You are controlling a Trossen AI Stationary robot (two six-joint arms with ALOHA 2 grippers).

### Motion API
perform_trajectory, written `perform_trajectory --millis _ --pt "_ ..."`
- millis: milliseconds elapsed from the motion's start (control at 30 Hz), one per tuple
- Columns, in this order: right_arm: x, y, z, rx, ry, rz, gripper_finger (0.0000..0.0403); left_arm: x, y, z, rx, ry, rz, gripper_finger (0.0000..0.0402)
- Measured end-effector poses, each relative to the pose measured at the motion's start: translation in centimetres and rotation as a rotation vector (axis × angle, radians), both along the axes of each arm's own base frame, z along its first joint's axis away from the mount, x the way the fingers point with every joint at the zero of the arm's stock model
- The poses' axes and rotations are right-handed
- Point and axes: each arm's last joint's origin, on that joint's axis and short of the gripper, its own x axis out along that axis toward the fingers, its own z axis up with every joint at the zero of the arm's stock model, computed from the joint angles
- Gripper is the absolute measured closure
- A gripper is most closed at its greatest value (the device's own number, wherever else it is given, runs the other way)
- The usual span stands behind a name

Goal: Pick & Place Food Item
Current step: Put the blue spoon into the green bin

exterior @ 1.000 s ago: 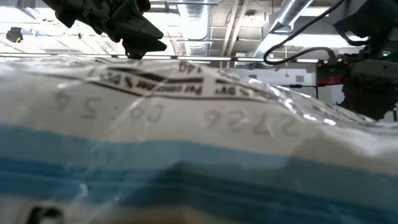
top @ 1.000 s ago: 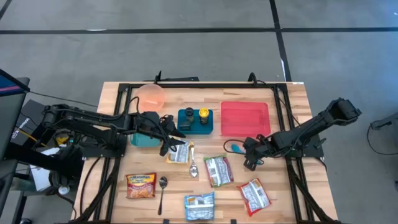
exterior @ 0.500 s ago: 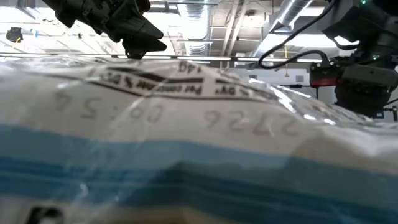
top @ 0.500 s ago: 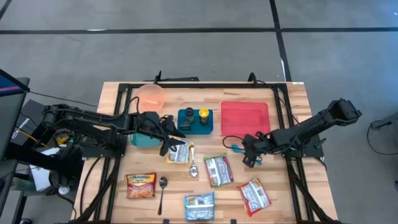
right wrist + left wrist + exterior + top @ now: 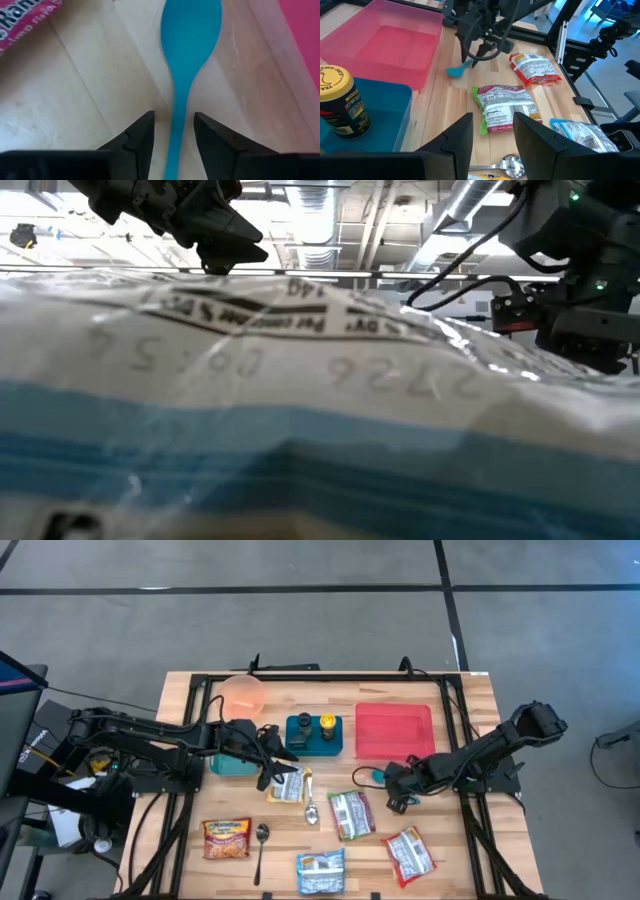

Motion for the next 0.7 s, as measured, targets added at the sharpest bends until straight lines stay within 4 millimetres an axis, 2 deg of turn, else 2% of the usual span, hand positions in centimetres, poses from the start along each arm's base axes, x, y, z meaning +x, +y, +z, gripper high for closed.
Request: perform_trajectory --millis 100,400,700 --pt "0.06 0.0 0.38 -0.005 0.014 0.0 0.0276 0.0 0.01 0.0 0.0 0.0 0.0 0.0266" --pt "-0.12 -0.05 -0.27 -0.022 0.08 -0.004 0.0301 0.0 0.0 0.0 0.0 0.0 0.0 0.0266" --pt "-0.07 -0.02 -0.25 -0.016 0.069 0.005 0.0301 0.0 0.0 0.0 0.0 0.0 0.0 0.0266"
